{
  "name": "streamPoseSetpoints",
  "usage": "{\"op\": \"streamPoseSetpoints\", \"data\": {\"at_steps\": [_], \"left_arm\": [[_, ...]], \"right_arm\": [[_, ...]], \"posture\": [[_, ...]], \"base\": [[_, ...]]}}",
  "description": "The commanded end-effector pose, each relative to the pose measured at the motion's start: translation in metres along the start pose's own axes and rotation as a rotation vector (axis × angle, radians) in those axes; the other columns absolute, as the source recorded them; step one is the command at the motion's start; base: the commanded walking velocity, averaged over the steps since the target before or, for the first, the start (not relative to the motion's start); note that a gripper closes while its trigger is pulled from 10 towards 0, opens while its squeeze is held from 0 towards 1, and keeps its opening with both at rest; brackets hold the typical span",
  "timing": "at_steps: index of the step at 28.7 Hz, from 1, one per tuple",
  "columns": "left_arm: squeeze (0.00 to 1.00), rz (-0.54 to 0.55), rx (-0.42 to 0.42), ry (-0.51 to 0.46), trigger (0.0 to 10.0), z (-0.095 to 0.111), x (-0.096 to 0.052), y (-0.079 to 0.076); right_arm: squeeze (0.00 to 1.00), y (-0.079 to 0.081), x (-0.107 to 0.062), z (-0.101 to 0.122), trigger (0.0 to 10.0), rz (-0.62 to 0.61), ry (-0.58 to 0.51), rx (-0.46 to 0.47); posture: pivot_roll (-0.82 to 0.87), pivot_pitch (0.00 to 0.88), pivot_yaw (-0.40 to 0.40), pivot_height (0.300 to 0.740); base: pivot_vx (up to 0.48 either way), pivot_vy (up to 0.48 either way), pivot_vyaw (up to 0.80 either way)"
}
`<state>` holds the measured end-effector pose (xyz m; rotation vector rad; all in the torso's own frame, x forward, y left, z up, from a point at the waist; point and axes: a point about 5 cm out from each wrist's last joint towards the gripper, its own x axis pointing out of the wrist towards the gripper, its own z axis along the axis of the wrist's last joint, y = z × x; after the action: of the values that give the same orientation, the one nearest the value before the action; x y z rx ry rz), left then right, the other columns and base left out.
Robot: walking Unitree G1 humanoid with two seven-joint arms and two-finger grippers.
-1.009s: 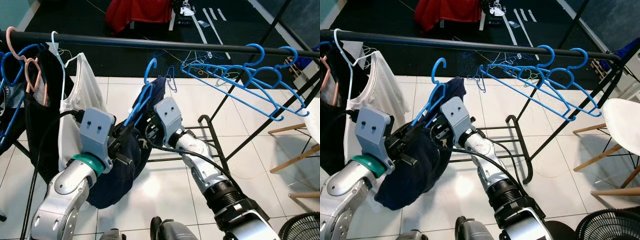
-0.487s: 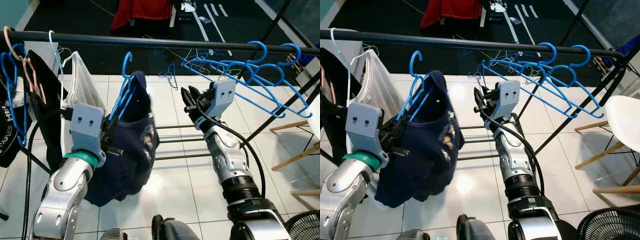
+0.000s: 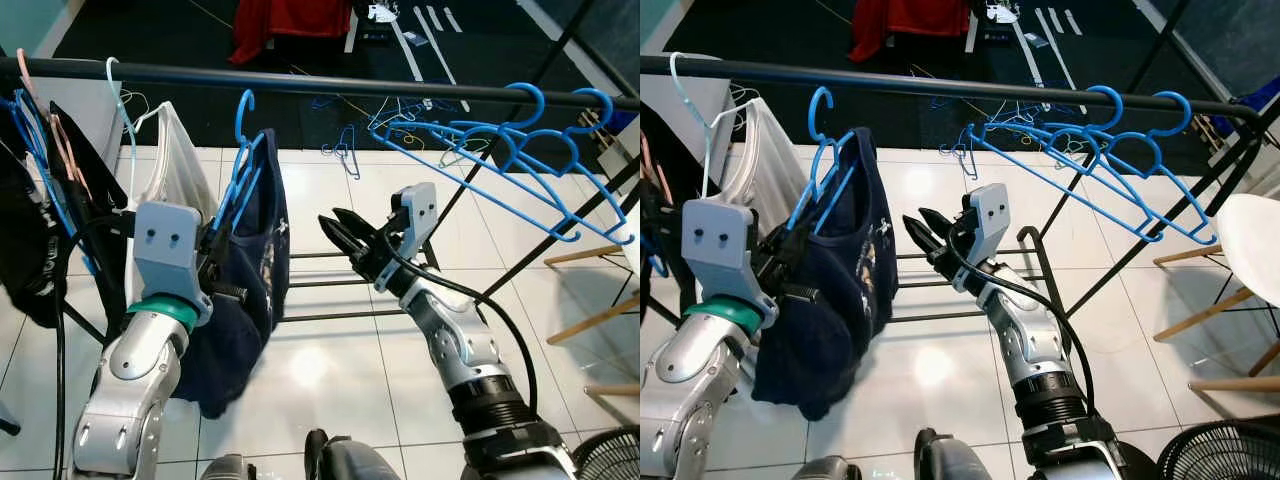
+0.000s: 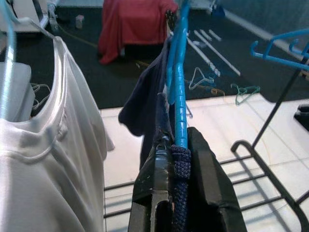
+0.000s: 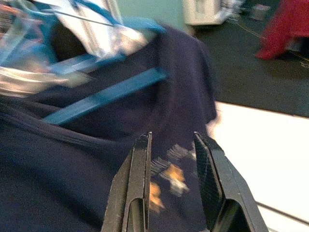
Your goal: Hang hanger
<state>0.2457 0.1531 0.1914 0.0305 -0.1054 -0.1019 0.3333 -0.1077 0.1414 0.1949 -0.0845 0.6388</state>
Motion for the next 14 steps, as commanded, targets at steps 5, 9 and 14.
{"op": "streamPoseSetpoints", "data": {"at_steps": [5,9,14], "left_arm": [[0.00,0.077,-0.014,-0.212,10.0,0.036,-0.001,0.003],[0.00,0.140,-0.009,-0.233,10.0,0.041,0.009,0.010],[0.00,0.137,-0.005,-0.227,10.0,0.044,0.019,0.009]], "right_arm": [[0.00,-0.016,-0.010,-0.007,10.0,-0.092,0.022,-0.009],[0.00,-0.017,-0.011,-0.006,10.0,-0.089,0.025,-0.007],[0.00,-0.015,-0.013,-0.004,10.0,-0.076,0.030,-0.002]], "posture": [[0.09,0.077,-0.063,0.740],[0.08,0.073,-0.059,0.740],[0.08,0.074,-0.057,0.740]], "base": [[0.000,0.000,0.00],[0.000,0.000,0.00],[0.000,0.000,0.00]]}}
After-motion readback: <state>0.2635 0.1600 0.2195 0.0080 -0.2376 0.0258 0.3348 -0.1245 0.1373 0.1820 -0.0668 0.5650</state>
